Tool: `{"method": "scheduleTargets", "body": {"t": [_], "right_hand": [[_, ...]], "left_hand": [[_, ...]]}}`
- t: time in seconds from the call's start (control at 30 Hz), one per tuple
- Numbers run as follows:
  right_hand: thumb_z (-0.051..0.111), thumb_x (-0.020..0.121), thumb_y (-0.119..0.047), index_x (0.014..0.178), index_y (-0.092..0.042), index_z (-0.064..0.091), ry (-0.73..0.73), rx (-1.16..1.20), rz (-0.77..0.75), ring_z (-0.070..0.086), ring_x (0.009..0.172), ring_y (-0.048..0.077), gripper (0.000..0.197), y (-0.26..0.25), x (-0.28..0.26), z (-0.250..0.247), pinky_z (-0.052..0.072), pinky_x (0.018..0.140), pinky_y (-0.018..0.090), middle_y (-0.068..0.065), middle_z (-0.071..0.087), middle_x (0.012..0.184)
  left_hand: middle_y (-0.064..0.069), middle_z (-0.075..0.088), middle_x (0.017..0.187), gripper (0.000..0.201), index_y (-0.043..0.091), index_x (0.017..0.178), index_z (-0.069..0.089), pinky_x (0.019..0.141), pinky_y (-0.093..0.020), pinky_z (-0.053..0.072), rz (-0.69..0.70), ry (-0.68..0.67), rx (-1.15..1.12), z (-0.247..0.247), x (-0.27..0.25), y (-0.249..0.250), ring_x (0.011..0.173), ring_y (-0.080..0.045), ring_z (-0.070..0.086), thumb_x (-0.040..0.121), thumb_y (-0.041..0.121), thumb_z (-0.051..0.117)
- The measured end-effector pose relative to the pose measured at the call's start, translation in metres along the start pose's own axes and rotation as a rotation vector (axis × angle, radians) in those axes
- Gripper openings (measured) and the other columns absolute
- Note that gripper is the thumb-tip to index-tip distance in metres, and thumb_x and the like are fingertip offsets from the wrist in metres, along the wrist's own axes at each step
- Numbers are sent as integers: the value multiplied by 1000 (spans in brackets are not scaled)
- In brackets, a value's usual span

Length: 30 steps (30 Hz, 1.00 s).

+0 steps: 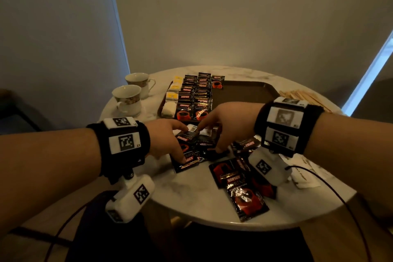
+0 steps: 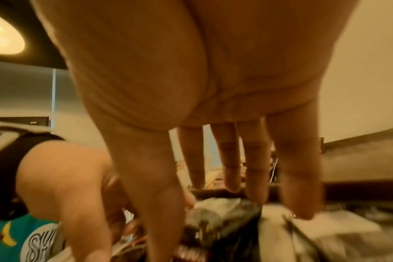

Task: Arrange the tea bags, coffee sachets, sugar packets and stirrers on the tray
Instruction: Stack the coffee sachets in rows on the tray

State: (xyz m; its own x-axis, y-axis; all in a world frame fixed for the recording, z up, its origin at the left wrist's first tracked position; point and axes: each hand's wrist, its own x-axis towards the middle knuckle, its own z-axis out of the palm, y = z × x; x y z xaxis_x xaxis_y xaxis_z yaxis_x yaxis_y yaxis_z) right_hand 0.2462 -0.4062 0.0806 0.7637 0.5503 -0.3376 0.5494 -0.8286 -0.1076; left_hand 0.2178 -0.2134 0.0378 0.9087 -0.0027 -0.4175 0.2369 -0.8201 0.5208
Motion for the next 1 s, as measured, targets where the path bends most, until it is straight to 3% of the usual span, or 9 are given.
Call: {"method": "scheduleTargets", "body": {"t": [0.07, 0.17, 0.27, 0.4, 0.5, 0.63, 0.7, 0.87, 1.0], "right_hand": [[83, 77, -51, 143, -37, 54, 19, -15, 78, 57, 113, 14, 74, 4, -3, -6, 49, 101, 37, -9, 62, 132], [81, 73, -61, 136, -29, 59, -90, -61, 182, 61, 107, 15, 74, 9, -9, -3, 54, 90, 32, -5, 64, 125], [80, 79, -57, 132, -29, 62, -94, -83, 192, 61, 99, 12, 63, 8, -11, 8, 53, 80, 27, -6, 67, 116], [78, 85, -43, 141, -32, 53, -6, 8, 128, 61, 105, 15, 63, 3, -5, 7, 56, 90, 31, -6, 62, 125], [78, 88, -30, 135, -30, 59, 19, 248, 178, 70, 94, 16, 50, 8, -1, -2, 63, 74, 30, -3, 67, 119], [75, 89, -39, 114, -18, 73, 5, 16, 262, 72, 95, 21, 33, 17, -1, -5, 62, 85, 36, 2, 75, 107], [71, 92, -39, 114, -18, 74, -47, 1, 245, 73, 98, 21, 31, 14, 0, 0, 61, 88, 34, 3, 75, 107], [71, 91, -41, 111, -14, 75, 101, 194, 192, 75, 89, 21, 34, 6, 9, 7, 63, 78, 32, 4, 76, 97], [62, 92, -63, 83, -14, 65, 125, 158, 321, 64, 67, 13, 50, 6, 1, 0, 55, 66, 25, 1, 67, 78]], "left_hand": [[1, 62, 129, 84, 42, 140, 53, 65, -29, 56, 7, 25, 12, -1, -1, -4, 101, -22, 67, 70, 24, 94], [3, 62, 122, 68, 37, 128, 61, 75, -33, 58, 37, 92, 50, -1, -4, -7, 100, -19, 64, 69, 33, 94], [6, 59, 122, 56, 33, 119, 63, 73, -27, 51, 71, 147, 109, 0, -4, -4, 101, -13, 59, 71, 38, 92], [6, 61, 120, 43, 25, 112, 66, 66, -21, 43, 109, 160, 121, 4, -3, -3, 98, -11, 56, 76, 32, 89], [9, 60, 108, 38, 24, 108, 67, 65, -19, 43, 108, 152, 120, 2, -5, -4, 87, -4, 53, 78, 35, 88], [7, 61, 114, 43, 29, 106, 66, 83, -33, 58, 62, 96, 85, -6, -8, -4, 98, -13, 60, 72, 31, 92], [5, 61, 119, 48, 32, 105, 64, 92, -38, 58, 52, 66, 92, -7, -9, -3, 103, -17, 61, 68, 23, 94], [9, 58, 110, 61, 33, 118, 57, 76, -26, 53, 63, 101, 181, -5, -9, 3, 95, -11, 57, 70, 18, 92], [8, 55, 135, 80, 34, 132, 50, 87, -30, 57, 61, 102, 178, -5, -10, 4, 107, -15, 60, 66, 23, 95]]}}
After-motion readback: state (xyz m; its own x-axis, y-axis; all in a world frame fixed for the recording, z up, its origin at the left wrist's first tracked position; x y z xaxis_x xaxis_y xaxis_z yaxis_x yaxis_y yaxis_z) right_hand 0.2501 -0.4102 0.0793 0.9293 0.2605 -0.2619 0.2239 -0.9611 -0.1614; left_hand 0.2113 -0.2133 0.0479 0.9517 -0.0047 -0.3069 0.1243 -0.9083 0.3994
